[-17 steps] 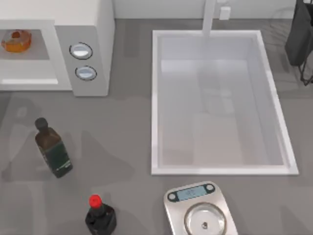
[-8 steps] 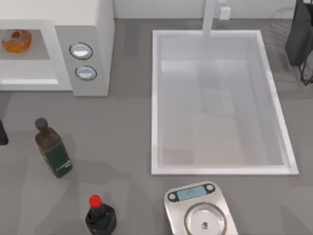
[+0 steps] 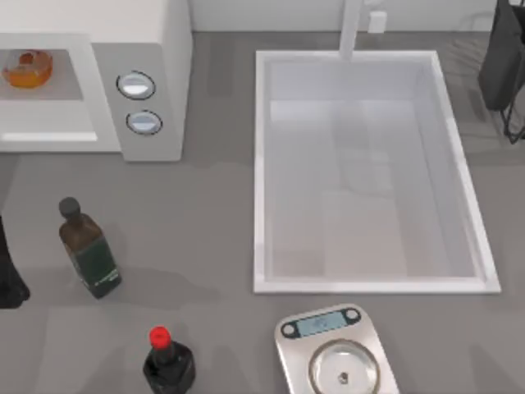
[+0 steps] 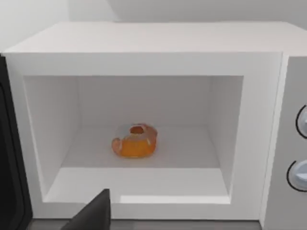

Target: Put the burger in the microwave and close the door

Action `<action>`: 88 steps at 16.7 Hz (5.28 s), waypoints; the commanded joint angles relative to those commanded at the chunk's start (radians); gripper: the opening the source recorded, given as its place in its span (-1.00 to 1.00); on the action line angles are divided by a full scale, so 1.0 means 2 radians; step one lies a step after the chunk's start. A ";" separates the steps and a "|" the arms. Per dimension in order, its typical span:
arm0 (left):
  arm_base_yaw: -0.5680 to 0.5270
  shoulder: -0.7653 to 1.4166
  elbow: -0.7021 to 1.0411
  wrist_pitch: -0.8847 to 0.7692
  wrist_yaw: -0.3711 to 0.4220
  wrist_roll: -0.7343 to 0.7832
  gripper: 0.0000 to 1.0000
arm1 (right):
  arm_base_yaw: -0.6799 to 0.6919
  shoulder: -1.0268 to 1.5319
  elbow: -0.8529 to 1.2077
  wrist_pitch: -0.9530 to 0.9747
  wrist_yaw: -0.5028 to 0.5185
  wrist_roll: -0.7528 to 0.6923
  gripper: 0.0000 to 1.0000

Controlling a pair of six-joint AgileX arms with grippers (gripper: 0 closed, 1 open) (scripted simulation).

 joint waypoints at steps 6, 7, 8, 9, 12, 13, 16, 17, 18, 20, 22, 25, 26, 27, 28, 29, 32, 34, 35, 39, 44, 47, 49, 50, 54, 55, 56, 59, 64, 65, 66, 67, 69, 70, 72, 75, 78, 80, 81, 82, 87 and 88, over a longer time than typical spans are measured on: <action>-0.006 -0.021 -0.011 -0.008 -0.006 -0.003 1.00 | 0.000 0.000 0.000 0.000 0.000 0.000 1.00; -0.006 -0.021 -0.011 -0.008 -0.006 -0.003 1.00 | 0.000 0.000 0.000 0.000 0.000 0.000 1.00; -0.006 -0.021 -0.011 -0.008 -0.006 -0.003 0.85 | 0.000 0.000 0.000 0.000 0.000 0.000 1.00; -0.006 -0.021 -0.011 -0.008 -0.006 -0.003 0.70 | 0.000 0.000 0.000 0.000 0.000 0.000 1.00; -0.006 -0.021 -0.011 -0.008 -0.006 -0.003 0.25 | 0.000 0.000 0.000 0.000 0.000 0.000 1.00; -0.006 -0.021 -0.011 -0.008 -0.006 -0.003 0.10 | 0.000 0.000 0.000 0.000 0.000 0.000 1.00; -0.006 -0.021 -0.011 -0.008 -0.006 -0.003 -0.36 | 0.000 0.000 0.000 0.000 0.000 0.000 1.00; -0.006 -0.021 -0.011 -0.008 -0.006 -0.003 -0.51 | 0.000 0.000 0.000 0.000 0.000 0.000 1.00; -0.006 -0.021 -0.011 -0.008 -0.006 -0.003 -0.66 | 0.000 0.000 0.000 0.000 0.000 0.000 1.00; -0.006 -0.021 -0.011 -0.008 -0.006 -0.003 -0.96 | 0.000 0.000 0.000 0.000 0.000 0.000 1.00; -0.006 -0.021 -0.011 -0.008 -0.006 -0.003 -1.00 | 0.000 0.000 0.000 0.000 0.000 0.000 1.00; -0.006 -0.021 -0.011 -0.008 -0.006 -0.003 -1.00 | 0.000 0.000 0.000 0.000 0.000 0.000 1.00; -0.006 -0.021 -0.011 -0.008 -0.006 -0.003 -1.00 | 0.000 0.000 0.000 0.000 0.000 0.000 1.00; -0.006 -0.021 -0.011 -0.008 -0.006 -0.003 -1.00 | 0.000 0.000 0.000 0.000 0.000 0.000 1.00; -0.006 -0.021 -0.011 -0.008 -0.006 -0.003 -1.00 | 0.000 0.000 0.000 0.000 0.000 0.000 1.00; -0.006 -0.021 -0.011 -0.008 -0.006 -0.003 -1.00 | 0.000 0.000 0.000 0.000 0.000 0.000 1.00; -0.015 -0.005 -0.007 0.005 -0.015 -0.003 -1.00 | 0.000 0.000 0.000 0.000 0.000 0.000 1.00; -0.024 0.013 -0.002 0.017 -0.025 -0.002 -1.00 | 0.000 0.000 0.000 0.000 0.000 0.000 1.00; -0.029 0.021 0.000 0.024 -0.029 -0.002 -1.00 | 0.000 0.000 0.000 0.000 0.000 0.000 1.00; -0.047 0.055 0.009 0.049 -0.047 -0.001 -1.00 | 0.000 0.000 0.000 0.000 0.000 0.000 1.00; -0.066 0.090 0.018 0.075 -0.066 -0.001 -1.00 | 0.000 0.000 0.000 0.000 0.000 0.000 1.00; -0.064 0.089 0.016 0.074 -0.065 -0.001 -1.00 | 0.000 0.000 0.000 0.000 0.000 0.000 1.00; -0.069 0.096 0.013 0.081 -0.070 -0.001 -1.00 | 0.000 0.000 0.000 0.000 0.000 0.000 1.00; -0.073 0.104 0.011 0.092 -0.074 -0.001 -1.00 | 0.000 0.000 0.000 0.000 0.000 0.000 1.00; -0.088 0.130 0.000 0.131 -0.089 -0.001 -1.00 | 0.000 0.000 0.000 0.000 0.000 0.000 1.00; -0.092 0.136 -0.002 0.141 -0.093 -0.001 -1.00 | 0.000 0.000 0.000 0.000 0.000 0.000 1.00; -0.096 0.143 -0.005 0.150 -0.097 0.000 -1.00 | 0.000 0.000 0.000 0.000 0.000 0.000 1.00; -0.107 0.163 -0.013 0.180 -0.109 0.000 -1.00 | 0.000 0.000 0.000 0.000 0.000 0.000 1.00; -0.114 0.175 -0.019 0.195 -0.115 0.000 -1.00 | 0.000 0.000 0.000 0.000 0.000 0.000 1.00; -0.112 0.173 -0.017 0.194 -0.115 0.000 -1.00 | 0.000 0.000 0.000 0.000 0.000 0.000 1.00; -0.112 0.175 -0.018 0.196 -0.115 0.000 -1.00 | 0.000 0.000 0.000 0.000 0.000 0.000 1.00; -0.111 0.181 -0.018 0.202 -0.114 0.000 -1.00 | 0.000 0.000 0.000 0.000 0.000 0.000 1.00; -0.108 0.197 -0.020 0.221 -0.110 0.000 -1.00 | 0.000 0.000 0.000 0.000 0.000 0.000 1.00; -0.106 0.204 -0.021 0.229 -0.109 0.000 -1.00 | 0.000 0.000 0.000 0.000 0.000 0.000 1.00; -0.103 0.218 -0.023 0.245 -0.105 0.001 -1.00 | 0.000 0.000 0.000 0.000 0.000 0.000 1.00; -0.098 0.239 -0.026 0.269 -0.100 0.001 -1.00 | 0.000 0.000 0.000 0.000 0.000 0.000 1.00; -0.094 0.253 -0.028 0.285 -0.096 0.001 -1.00 | 0.000 0.000 0.000 0.000 0.000 0.000 1.00; -0.094 0.253 -0.028 0.285 -0.096 0.001 -1.00 | 0.000 0.000 0.000 0.000 0.000 0.000 1.00; -0.096 0.252 -0.026 0.284 -0.096 0.001 -1.00 | 0.000 0.000 0.000 0.000 0.000 0.000 1.00; -0.096 0.252 -0.026 0.284 -0.096 0.001 -1.00 | 0.000 0.000 0.000 0.000 0.000 0.000 1.00; -0.032 0.302 0.035 0.227 -0.071 0.050 -1.00 | 0.000 0.000 0.000 0.000 0.000 0.000 1.00; -0.010 0.321 0.058 0.206 -0.058 0.067 -1.00 | 0.000 0.000 0.000 0.000 0.000 0.000 1.00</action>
